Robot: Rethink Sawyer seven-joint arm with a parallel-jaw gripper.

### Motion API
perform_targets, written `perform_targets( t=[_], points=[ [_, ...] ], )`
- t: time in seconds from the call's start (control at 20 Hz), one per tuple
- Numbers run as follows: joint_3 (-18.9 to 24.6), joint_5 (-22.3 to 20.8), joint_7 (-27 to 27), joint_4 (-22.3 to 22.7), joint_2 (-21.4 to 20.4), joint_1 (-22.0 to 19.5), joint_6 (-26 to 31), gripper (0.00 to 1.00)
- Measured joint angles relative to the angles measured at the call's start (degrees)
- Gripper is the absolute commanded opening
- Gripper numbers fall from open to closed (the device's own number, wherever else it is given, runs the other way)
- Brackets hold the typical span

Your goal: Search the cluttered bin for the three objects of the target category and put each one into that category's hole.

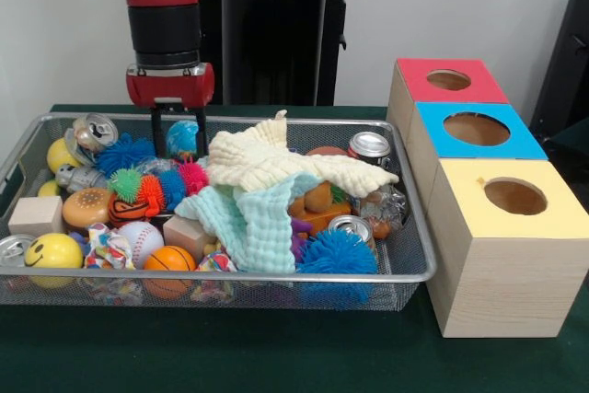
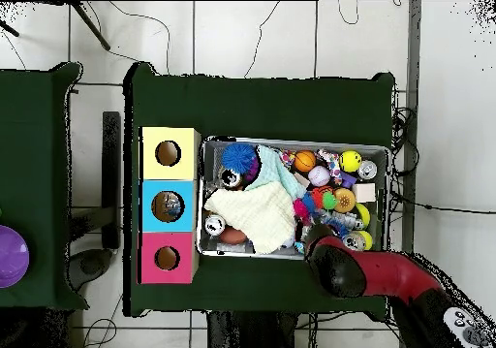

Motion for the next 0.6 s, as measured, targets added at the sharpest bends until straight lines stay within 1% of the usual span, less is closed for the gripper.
perform_targets(
  t=[0.35,0.45,0.6],
  points=[
    [0.0,-0.1,0.0,1.4,0.3,-2.9,0.0,1.0],
    [0.0,-0.9,0.0,1.5,1.2,-4.2,-0.2,1.0],
    [-0.2,-1.5,0.0,1.5,2.0,-4.5,-0.6,1.0]
  ],
)
